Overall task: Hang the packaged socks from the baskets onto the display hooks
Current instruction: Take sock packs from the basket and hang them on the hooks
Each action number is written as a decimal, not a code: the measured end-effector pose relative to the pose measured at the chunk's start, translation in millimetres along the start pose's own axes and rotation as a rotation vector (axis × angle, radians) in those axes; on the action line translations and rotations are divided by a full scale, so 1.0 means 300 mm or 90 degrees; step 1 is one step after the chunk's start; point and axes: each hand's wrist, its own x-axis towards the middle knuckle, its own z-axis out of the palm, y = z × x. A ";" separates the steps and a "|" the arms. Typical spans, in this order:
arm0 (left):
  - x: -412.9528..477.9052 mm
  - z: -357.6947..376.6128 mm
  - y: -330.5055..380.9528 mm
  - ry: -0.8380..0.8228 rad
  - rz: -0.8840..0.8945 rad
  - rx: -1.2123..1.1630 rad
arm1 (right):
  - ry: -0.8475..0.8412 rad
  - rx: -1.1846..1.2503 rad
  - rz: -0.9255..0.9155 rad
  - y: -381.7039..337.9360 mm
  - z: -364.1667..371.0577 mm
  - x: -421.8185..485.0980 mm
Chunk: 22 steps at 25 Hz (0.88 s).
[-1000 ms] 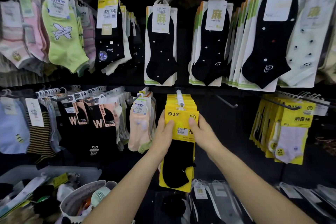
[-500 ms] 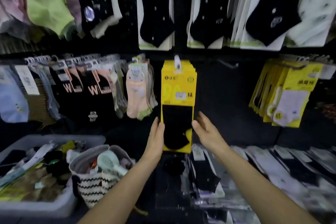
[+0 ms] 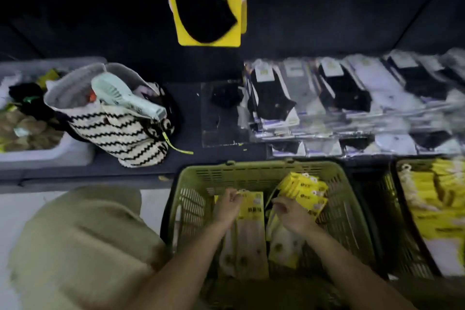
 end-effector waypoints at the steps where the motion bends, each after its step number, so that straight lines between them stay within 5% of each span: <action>1: 0.019 0.025 -0.038 -0.014 -0.026 0.045 | -0.015 -0.012 0.003 0.024 0.031 0.002; 6: 0.104 0.080 -0.163 -0.021 -0.156 0.086 | -0.052 0.008 0.052 0.074 0.113 0.048; 13: 0.208 0.072 -0.288 0.057 -0.177 -0.012 | -0.075 0.135 0.133 0.077 0.190 0.191; 17: 0.255 0.071 -0.340 0.024 -0.186 -0.111 | -0.080 0.244 0.151 0.068 0.234 0.238; 22: 0.292 0.099 -0.332 -0.023 -0.248 -0.061 | -0.076 0.236 0.153 0.060 0.275 0.242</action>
